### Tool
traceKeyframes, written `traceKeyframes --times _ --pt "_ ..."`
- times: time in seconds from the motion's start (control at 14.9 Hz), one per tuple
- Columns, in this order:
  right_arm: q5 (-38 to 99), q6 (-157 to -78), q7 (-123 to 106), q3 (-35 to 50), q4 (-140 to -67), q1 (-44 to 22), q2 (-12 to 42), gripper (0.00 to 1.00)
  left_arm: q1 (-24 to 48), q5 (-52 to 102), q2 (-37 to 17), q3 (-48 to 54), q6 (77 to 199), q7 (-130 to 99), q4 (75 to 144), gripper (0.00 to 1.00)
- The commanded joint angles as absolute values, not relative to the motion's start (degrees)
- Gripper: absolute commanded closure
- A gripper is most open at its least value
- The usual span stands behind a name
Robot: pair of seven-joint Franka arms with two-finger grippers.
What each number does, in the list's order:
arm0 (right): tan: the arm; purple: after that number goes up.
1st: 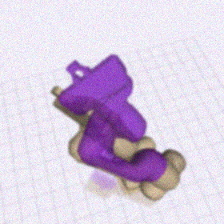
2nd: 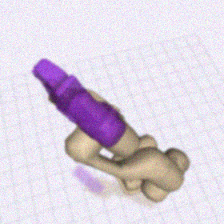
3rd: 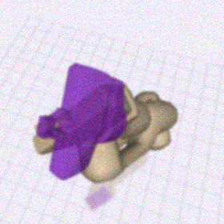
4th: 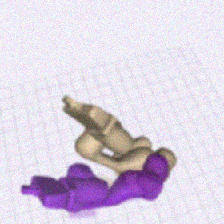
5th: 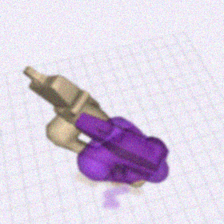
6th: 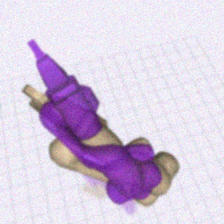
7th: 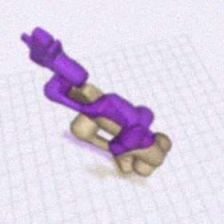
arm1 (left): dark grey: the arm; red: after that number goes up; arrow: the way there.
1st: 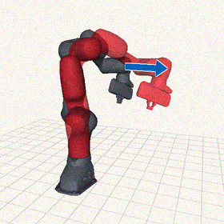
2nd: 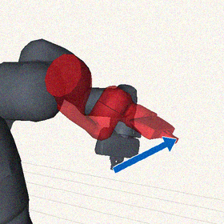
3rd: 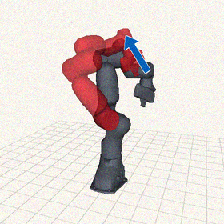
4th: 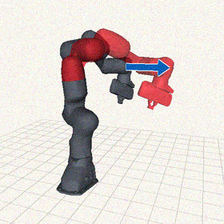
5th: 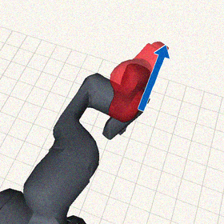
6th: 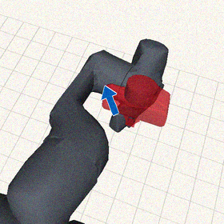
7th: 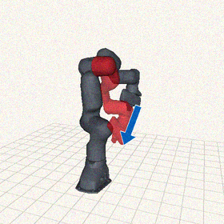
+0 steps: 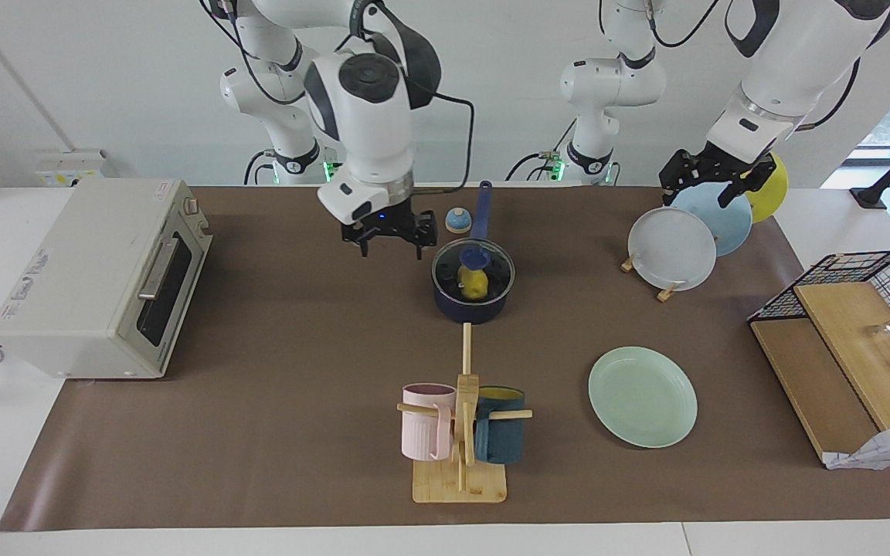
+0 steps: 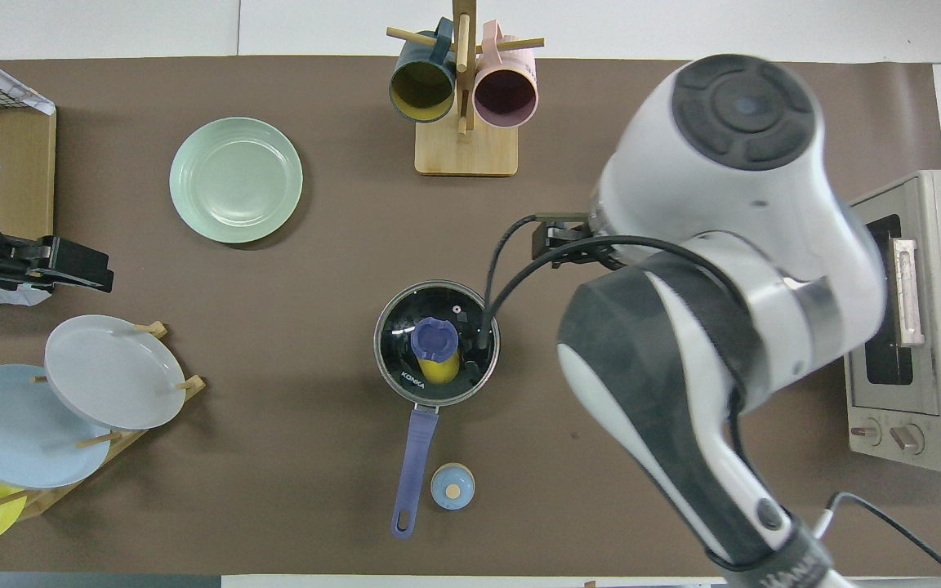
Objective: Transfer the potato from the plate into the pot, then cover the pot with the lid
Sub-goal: 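Lower the lid onto the saucepan and open the right gripper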
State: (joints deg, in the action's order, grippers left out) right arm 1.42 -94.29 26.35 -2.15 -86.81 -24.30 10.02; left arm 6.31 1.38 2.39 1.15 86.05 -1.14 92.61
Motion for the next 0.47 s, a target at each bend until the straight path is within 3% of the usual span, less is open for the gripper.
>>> traceKeyframes --times 0.0,0.4 --pt "1.58 -88.7 18.39 -1.41 -88.07 -18.3 4.67 0.0 5.36 2.02 3.16 1.67 86.13 -1.05 93.52 0.0" --pt "-0.6 -83.94 5.64 -1.32 -87.89 -9.15 1.5 0.0 5.36 2.02 3.16 1.67 86.13 -1.05 93.52 0.0"
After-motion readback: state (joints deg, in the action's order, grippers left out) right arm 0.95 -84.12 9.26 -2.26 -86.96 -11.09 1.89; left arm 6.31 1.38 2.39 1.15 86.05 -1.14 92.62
